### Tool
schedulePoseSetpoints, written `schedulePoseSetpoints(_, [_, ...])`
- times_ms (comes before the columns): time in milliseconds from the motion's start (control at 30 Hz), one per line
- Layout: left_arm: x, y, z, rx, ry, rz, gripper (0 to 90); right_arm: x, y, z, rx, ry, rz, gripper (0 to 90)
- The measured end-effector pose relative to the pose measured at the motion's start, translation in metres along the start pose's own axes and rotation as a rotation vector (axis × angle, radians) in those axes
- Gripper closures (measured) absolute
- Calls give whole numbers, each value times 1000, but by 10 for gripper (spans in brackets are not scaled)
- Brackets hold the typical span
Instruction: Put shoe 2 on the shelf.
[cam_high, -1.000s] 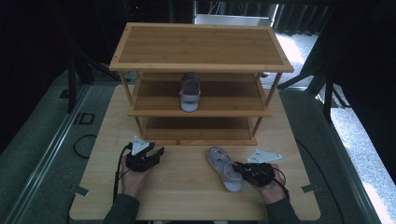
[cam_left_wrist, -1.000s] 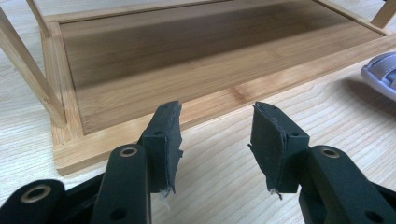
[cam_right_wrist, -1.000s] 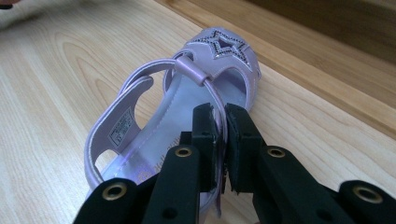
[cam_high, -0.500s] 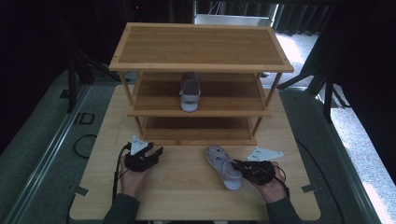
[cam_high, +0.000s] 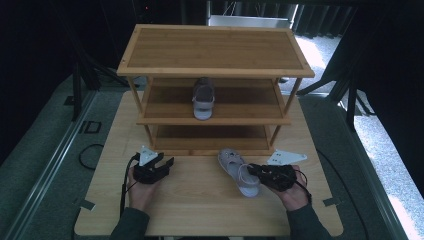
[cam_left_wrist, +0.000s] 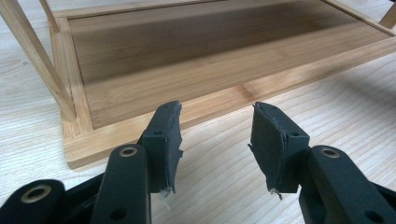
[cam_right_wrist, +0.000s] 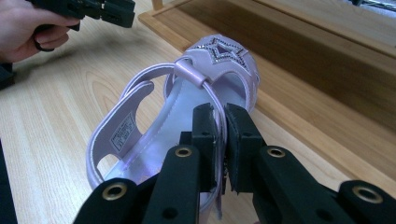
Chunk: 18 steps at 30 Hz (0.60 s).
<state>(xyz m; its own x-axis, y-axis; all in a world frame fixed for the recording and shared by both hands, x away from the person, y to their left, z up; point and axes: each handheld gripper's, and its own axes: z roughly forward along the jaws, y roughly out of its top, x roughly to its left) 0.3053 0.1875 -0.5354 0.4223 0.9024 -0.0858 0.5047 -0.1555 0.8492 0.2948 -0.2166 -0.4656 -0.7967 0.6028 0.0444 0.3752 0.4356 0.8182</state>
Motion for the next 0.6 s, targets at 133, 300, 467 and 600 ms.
schedulePoseSetpoints(133, [0, 0, 1, 4, 1, 5, 531, 0, 7, -1, -1, 5, -7, 830])
schedulePoseSetpoints(300, [0, 0, 3, 8, 2, 6, 532, 0, 15, -2, -14, 9, -9, 830])
schedulePoseSetpoints(467, [1, 0, 2, 5, 0, 1, 530, 1, 24, -3, -27, 20, -21, 830])
schedulePoseSetpoints(600, [1, 0, 2, 5, -1, 0, 530, 2, 29, -2, -26, 33, -28, 830])
